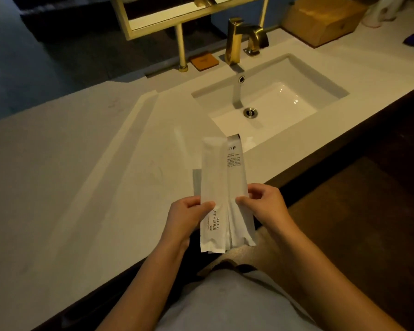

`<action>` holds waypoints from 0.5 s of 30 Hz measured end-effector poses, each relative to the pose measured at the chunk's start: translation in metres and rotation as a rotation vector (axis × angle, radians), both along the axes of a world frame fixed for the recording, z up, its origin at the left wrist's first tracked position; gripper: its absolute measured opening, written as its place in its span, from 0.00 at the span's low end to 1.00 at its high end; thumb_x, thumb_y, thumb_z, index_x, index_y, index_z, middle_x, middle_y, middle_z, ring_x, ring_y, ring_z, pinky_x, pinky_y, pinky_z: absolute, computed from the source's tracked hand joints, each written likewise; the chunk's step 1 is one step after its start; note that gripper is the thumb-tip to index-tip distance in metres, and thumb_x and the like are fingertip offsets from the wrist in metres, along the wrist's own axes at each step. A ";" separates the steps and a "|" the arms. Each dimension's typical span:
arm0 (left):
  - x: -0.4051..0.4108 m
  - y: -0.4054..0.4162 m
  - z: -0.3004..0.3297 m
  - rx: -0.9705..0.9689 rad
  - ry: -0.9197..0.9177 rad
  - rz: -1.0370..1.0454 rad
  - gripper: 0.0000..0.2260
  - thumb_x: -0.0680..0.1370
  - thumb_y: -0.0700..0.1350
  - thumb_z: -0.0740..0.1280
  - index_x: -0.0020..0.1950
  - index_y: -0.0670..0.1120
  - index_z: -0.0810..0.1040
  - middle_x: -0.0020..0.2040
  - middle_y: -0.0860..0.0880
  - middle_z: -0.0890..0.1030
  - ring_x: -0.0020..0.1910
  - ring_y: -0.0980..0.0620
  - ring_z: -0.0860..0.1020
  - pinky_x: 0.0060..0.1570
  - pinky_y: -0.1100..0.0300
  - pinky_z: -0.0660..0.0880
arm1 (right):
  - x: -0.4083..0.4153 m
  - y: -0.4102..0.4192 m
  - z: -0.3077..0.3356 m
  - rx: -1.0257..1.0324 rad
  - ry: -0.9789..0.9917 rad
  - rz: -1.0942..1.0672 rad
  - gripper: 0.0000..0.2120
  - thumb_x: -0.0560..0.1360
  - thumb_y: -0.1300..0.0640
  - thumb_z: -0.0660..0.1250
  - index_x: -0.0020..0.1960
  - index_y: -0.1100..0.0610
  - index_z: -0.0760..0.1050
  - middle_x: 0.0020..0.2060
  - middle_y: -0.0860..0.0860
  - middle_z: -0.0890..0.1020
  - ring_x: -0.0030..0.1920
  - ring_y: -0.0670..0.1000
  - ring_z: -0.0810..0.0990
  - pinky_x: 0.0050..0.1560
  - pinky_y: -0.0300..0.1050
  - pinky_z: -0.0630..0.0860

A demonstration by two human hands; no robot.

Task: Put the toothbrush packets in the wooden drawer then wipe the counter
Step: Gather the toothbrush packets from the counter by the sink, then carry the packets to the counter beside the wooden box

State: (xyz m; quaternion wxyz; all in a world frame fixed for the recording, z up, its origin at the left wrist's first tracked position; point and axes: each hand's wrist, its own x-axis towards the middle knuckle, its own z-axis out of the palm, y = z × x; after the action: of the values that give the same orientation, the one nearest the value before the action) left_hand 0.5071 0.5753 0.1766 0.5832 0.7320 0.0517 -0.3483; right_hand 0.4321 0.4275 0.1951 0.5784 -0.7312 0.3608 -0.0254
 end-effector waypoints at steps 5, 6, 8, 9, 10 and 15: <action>-0.027 -0.021 -0.005 0.008 -0.112 -0.182 0.07 0.71 0.39 0.69 0.39 0.50 0.83 0.40 0.49 0.85 0.40 0.53 0.84 0.39 0.60 0.80 | -0.048 -0.008 -0.009 -0.018 0.030 -0.170 0.11 0.70 0.64 0.69 0.39 0.47 0.76 0.37 0.41 0.79 0.41 0.44 0.78 0.38 0.36 0.73; -0.034 -0.027 -0.008 0.009 -0.114 -0.228 0.06 0.72 0.39 0.70 0.40 0.50 0.83 0.40 0.51 0.85 0.38 0.56 0.83 0.36 0.64 0.79 | -0.062 -0.011 -0.012 -0.015 0.052 -0.221 0.10 0.71 0.64 0.69 0.42 0.49 0.76 0.39 0.41 0.77 0.44 0.46 0.77 0.42 0.38 0.73; -0.049 -0.034 -0.016 0.015 -0.108 -0.315 0.07 0.72 0.39 0.70 0.41 0.52 0.81 0.39 0.54 0.83 0.37 0.59 0.82 0.34 0.68 0.76 | -0.094 -0.017 -0.021 0.007 0.126 -0.292 0.11 0.72 0.64 0.68 0.53 0.55 0.76 0.45 0.44 0.76 0.48 0.47 0.74 0.49 0.43 0.73; -0.057 -0.036 -0.021 0.025 -0.109 -0.363 0.08 0.72 0.39 0.70 0.40 0.53 0.81 0.40 0.55 0.83 0.39 0.59 0.82 0.35 0.68 0.76 | -0.112 -0.020 -0.027 0.023 0.166 -0.311 0.13 0.72 0.64 0.67 0.56 0.57 0.75 0.48 0.47 0.76 0.50 0.48 0.73 0.49 0.43 0.72; -0.065 -0.037 -0.026 0.045 -0.110 -0.412 0.08 0.72 0.39 0.70 0.40 0.53 0.80 0.41 0.54 0.82 0.41 0.58 0.82 0.36 0.66 0.76 | -0.132 -0.023 -0.035 0.038 0.204 -0.332 0.14 0.72 0.64 0.67 0.57 0.59 0.74 0.51 0.50 0.76 0.50 0.48 0.73 0.49 0.42 0.72; -0.096 -0.047 -0.053 0.166 -0.142 -0.610 0.04 0.73 0.40 0.70 0.44 0.49 0.81 0.41 0.52 0.82 0.41 0.57 0.80 0.36 0.67 0.74 | -0.233 -0.018 -0.072 0.077 0.347 -0.570 0.12 0.73 0.66 0.66 0.56 0.62 0.74 0.57 0.59 0.78 0.54 0.55 0.76 0.51 0.45 0.73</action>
State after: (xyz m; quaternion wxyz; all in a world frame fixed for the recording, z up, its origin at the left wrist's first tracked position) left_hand 0.4110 0.5279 0.1233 0.3925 0.7812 -0.1827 -0.4498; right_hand 0.1987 0.4099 0.1235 0.5051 -0.5718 0.6447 -0.0480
